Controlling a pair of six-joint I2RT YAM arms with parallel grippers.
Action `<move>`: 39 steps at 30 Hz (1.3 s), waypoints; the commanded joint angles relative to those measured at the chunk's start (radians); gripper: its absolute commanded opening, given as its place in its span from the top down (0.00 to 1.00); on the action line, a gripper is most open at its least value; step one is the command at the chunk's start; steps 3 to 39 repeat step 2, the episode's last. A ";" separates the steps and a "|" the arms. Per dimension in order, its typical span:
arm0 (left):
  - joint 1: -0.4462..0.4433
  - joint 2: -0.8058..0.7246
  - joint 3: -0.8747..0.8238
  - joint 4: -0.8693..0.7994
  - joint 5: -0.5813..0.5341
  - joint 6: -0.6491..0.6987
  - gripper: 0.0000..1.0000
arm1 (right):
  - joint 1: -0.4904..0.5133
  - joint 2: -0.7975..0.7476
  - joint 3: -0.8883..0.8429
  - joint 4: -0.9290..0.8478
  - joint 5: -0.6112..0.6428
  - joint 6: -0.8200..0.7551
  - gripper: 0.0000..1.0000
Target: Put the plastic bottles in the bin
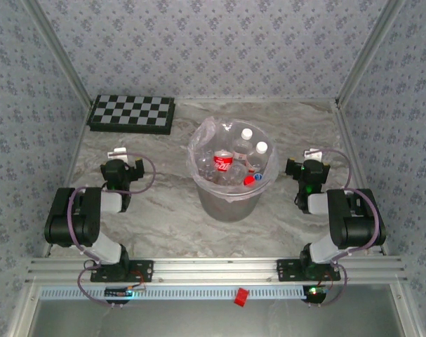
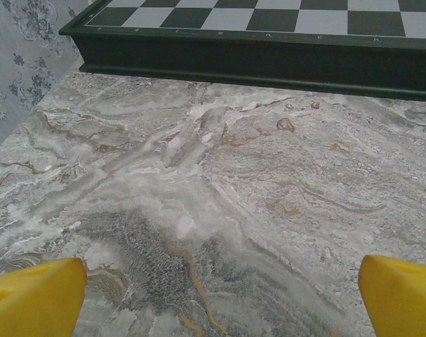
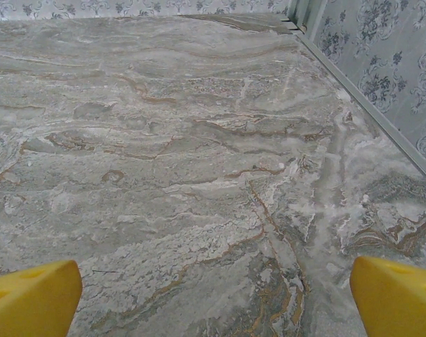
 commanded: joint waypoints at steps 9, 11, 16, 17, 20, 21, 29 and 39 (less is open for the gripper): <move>0.003 -0.011 0.005 0.029 0.017 -0.013 0.01 | 0.000 0.000 -0.001 0.031 -0.001 -0.019 0.00; 0.003 -0.011 0.005 0.029 0.017 -0.013 0.01 | 0.000 0.000 -0.001 0.031 -0.001 -0.019 0.00; 0.003 -0.011 0.005 0.029 0.017 -0.013 0.01 | 0.000 0.000 -0.001 0.031 -0.001 -0.019 0.00; 0.003 -0.011 0.005 0.029 0.017 -0.013 0.01 | 0.000 0.000 -0.001 0.031 -0.001 -0.019 0.00; 0.003 -0.011 0.005 0.029 0.017 -0.013 0.01 | 0.000 0.000 -0.001 0.031 -0.001 -0.019 0.00; 0.003 -0.011 0.005 0.029 0.017 -0.013 0.01 | 0.000 0.000 -0.001 0.031 -0.001 -0.019 0.00; 0.003 -0.011 0.005 0.029 0.017 -0.013 0.01 | 0.000 0.000 -0.001 0.031 -0.001 -0.019 0.00; 0.003 -0.011 0.005 0.029 0.017 -0.013 0.01 | 0.000 0.000 -0.001 0.031 -0.001 -0.019 0.00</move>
